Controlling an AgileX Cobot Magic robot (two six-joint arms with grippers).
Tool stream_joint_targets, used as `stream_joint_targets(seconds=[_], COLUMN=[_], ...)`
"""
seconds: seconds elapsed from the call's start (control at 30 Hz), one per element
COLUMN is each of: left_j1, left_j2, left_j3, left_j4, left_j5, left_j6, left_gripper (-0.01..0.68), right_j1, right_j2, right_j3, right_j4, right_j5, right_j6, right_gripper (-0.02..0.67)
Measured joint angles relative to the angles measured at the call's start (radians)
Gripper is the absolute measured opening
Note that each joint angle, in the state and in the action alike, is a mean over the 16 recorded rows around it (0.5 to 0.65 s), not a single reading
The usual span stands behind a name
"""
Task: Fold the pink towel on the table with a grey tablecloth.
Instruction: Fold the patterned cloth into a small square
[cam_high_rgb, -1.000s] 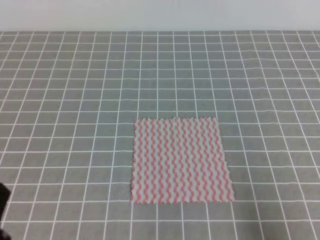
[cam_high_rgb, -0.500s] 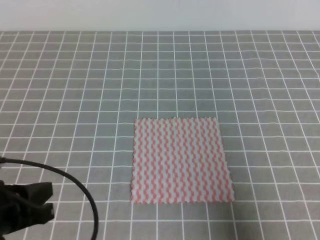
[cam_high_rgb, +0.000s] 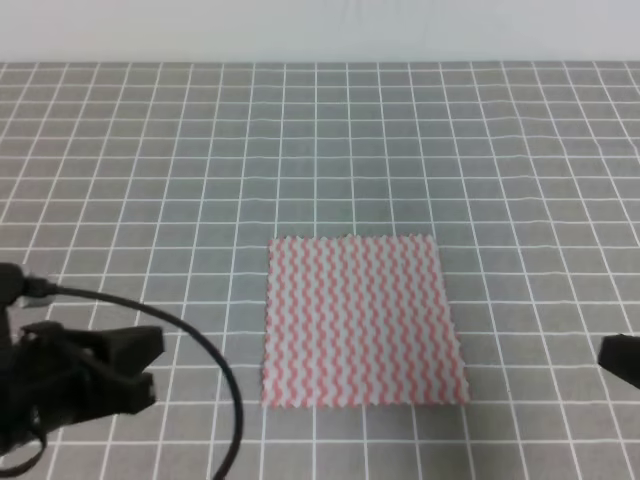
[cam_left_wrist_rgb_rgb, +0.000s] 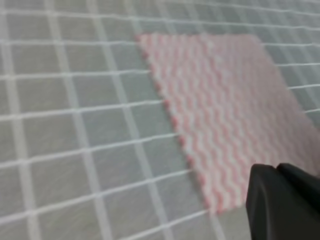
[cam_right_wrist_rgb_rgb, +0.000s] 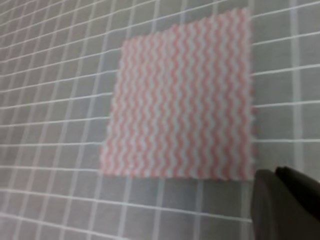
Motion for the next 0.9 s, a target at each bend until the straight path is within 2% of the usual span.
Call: stream_joint_targets(seconds=[0.27, 0.53, 0.7, 0.9], left_j1=[-0.164, -0.302, -0.351, -0.388], left_j2=[0.117, 0.220, 0.282, 0.355], left_j3=[-0.071, -0.121, -0.139, -0.164], left_j4=[-0.115, -0.130, -0.135, -0.137], left_j5=[-0.078, -0.144, -0.165, -0.172], left_j6=[0.107, 0.120, 0.127, 0.141], left_gripper=[-0.002, -0.003, -0.003, -0.003], right_j1=[0.183, 0.374, 0.419, 0.423], right_j2=[0.157, 0.315, 0.423, 0.542], right_j3=[-0.042, -0.090, -0.127, -0.166], right_j4=[0.108, 0.089, 0.042, -0.042], right_j5=[-0.101, -0.228, -0.266, -0.264], right_j6=[-0.081, -0.061, -0.046, -0.028], right_gripper=[-0.017, -0.016, -0.016, -0.016])
